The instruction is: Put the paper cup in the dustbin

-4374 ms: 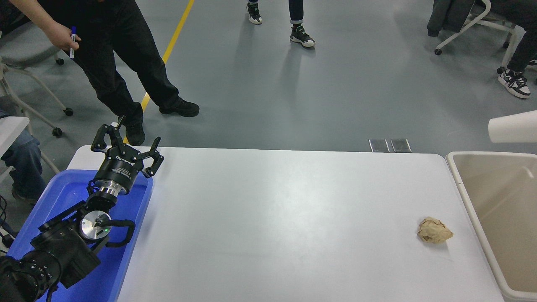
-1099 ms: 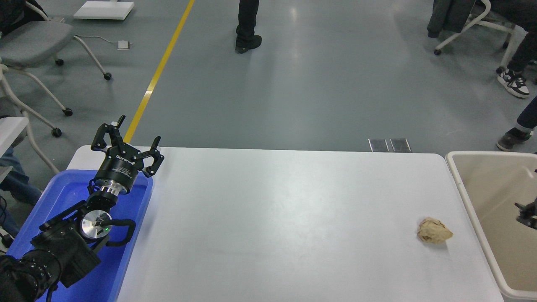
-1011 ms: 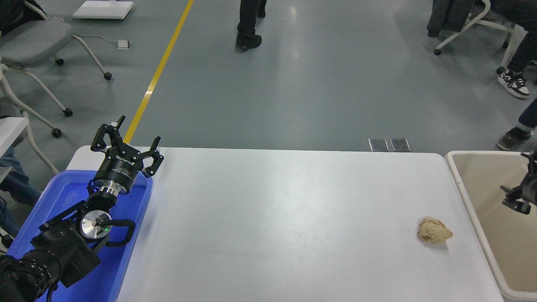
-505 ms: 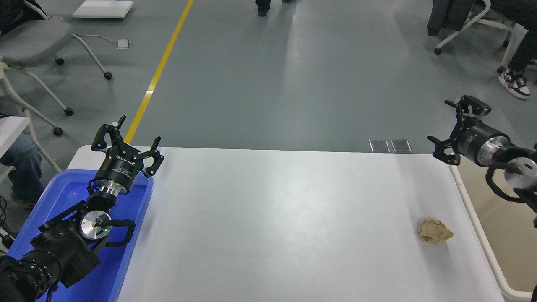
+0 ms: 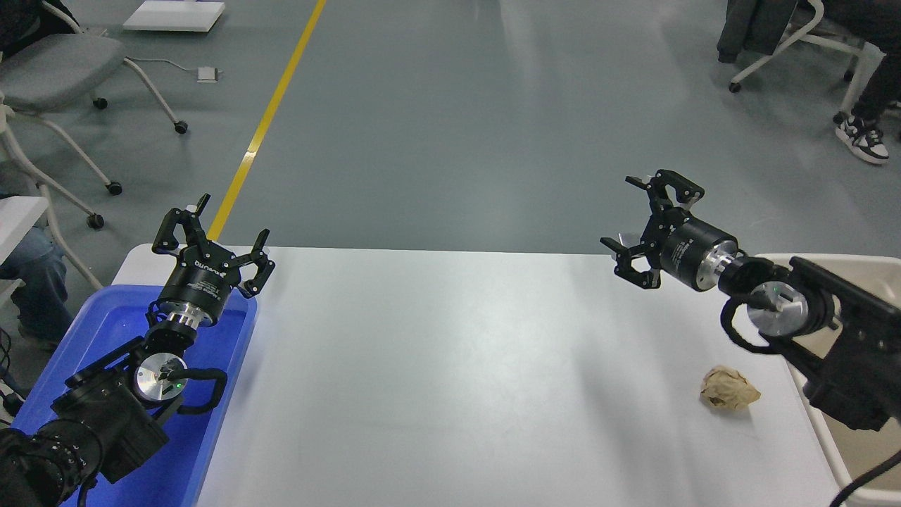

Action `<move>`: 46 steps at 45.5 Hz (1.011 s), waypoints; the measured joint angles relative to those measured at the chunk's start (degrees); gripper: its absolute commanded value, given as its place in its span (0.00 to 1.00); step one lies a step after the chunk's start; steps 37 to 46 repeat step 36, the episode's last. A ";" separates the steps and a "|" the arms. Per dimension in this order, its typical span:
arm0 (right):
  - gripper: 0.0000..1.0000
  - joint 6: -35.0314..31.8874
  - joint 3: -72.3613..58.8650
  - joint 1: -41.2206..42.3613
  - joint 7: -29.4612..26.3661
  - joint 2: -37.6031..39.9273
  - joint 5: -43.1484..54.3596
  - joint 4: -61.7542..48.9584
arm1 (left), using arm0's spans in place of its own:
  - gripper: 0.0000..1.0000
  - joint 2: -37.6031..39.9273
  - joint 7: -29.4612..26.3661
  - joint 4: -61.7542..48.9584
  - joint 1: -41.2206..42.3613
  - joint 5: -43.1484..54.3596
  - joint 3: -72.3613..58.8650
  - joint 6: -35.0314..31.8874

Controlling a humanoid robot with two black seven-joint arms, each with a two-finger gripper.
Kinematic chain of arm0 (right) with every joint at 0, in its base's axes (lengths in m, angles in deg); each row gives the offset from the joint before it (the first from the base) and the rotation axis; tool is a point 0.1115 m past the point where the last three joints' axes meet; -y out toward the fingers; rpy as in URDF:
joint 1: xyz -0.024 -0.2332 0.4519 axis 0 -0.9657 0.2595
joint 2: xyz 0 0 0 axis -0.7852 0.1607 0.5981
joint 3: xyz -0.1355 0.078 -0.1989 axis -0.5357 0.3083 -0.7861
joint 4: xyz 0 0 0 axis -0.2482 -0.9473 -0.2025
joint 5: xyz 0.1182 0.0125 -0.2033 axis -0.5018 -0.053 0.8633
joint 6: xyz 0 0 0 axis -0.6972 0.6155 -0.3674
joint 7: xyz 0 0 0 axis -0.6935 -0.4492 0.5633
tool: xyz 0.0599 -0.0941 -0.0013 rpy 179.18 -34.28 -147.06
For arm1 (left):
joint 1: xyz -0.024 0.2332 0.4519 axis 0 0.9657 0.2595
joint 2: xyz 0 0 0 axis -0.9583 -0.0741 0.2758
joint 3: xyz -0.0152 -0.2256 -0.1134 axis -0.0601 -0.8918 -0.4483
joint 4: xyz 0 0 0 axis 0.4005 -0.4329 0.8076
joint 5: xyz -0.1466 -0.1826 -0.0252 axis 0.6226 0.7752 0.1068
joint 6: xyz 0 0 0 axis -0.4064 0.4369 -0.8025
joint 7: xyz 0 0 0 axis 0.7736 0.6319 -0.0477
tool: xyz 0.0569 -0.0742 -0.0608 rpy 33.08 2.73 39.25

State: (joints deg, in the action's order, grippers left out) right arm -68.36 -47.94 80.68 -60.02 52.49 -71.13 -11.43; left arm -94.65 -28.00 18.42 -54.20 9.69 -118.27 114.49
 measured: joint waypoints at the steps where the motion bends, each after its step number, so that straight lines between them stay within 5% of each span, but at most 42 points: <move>1: 1.00 -0.06 0.58 -0.30 0.06 -0.49 0.02 0.05 | 1.00 0.00 0.00 0.00 0.00 0.00 0.00 0.00; 46: 1.00 -8.51 7.45 -7.09 5.44 -9.98 0.27 -5.07 | 1.00 0.00 -0.01 -0.01 -0.01 0.00 0.00 -0.01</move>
